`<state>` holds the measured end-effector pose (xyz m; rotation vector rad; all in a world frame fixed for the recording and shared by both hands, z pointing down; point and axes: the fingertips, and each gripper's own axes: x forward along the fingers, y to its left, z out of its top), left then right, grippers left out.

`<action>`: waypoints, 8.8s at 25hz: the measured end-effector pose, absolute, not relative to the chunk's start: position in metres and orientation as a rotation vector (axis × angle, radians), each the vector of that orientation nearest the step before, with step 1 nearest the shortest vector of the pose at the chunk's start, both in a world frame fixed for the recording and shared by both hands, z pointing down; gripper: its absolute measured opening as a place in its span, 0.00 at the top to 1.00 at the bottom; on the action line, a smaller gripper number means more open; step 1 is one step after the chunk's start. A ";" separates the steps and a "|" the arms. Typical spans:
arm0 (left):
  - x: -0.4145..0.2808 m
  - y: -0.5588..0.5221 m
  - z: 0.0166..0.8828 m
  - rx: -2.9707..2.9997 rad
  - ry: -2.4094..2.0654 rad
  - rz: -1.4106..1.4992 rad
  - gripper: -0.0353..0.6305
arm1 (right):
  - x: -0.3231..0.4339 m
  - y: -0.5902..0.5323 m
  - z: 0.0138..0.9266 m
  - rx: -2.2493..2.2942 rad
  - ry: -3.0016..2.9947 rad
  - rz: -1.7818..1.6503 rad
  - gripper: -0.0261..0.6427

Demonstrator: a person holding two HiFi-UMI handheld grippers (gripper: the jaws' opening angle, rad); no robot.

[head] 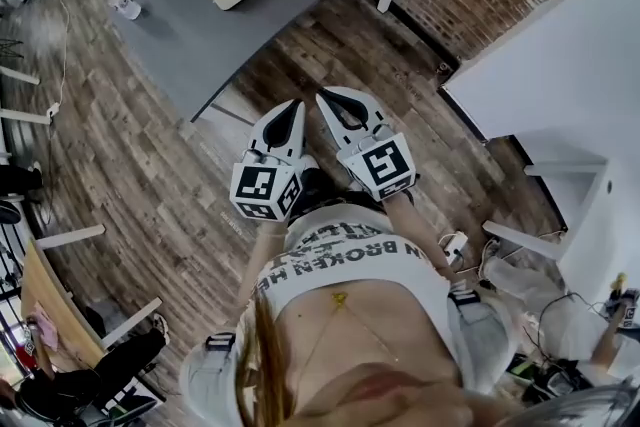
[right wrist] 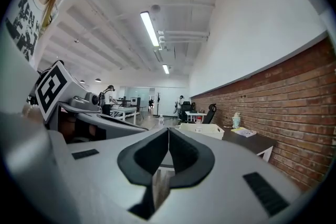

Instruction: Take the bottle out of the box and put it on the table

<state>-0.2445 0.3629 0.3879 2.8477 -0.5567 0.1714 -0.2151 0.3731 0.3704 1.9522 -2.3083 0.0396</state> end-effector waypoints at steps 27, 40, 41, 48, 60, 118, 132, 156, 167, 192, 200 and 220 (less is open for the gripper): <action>-0.226 0.258 0.404 2.827 -0.430 0.199 0.94 | -0.199 0.272 0.388 2.002 -2.183 0.091 0.95; -0.164 0.178 0.404 2.811 -0.527 0.219 0.94 | -0.136 0.184 0.385 1.905 -2.281 0.090 0.95; -0.159 0.171 0.402 2.812 -0.539 0.220 0.94 | -0.130 0.175 0.383 1.892 -2.290 0.081 0.95; -0.115 0.127 0.392 2.790 -0.645 0.206 0.94 | -0.085 0.127 0.370 1.807 -2.369 0.055 0.95; -0.027 0.098 0.397 2.772 -0.751 0.219 0.94 | 0.005 0.096 0.371 1.725 -2.436 0.031 0.95; -0.101 -0.146 0.420 2.510 -1.194 0.158 0.94 | -0.045 -0.158 0.405 1.225 -2.555 0.055 0.95; -0.051 -0.175 0.420 2.483 -1.253 0.198 0.94 | -0.010 -0.190 0.404 1.146 -2.635 0.077 0.95; -0.068 -0.184 0.442 2.382 -1.299 0.218 0.94 | -0.020 -0.233 0.438 1.119 -2.593 0.138 0.94; -0.091 -0.190 0.459 2.319 -1.329 0.232 0.94 | -0.028 -0.247 0.470 1.092 -2.538 0.186 0.94; -0.139 -0.168 0.474 2.190 -1.454 0.221 0.94 | -0.040 -0.307 0.503 1.179 -2.532 0.323 0.67; -0.154 -0.156 0.475 2.155 -1.489 0.206 0.94 | -0.049 -0.309 0.501 1.126 -2.514 0.180 0.68; -0.137 -0.151 0.466 2.237 -1.419 0.193 0.94 | -0.049 -0.309 0.501 1.099 -2.569 0.168 0.69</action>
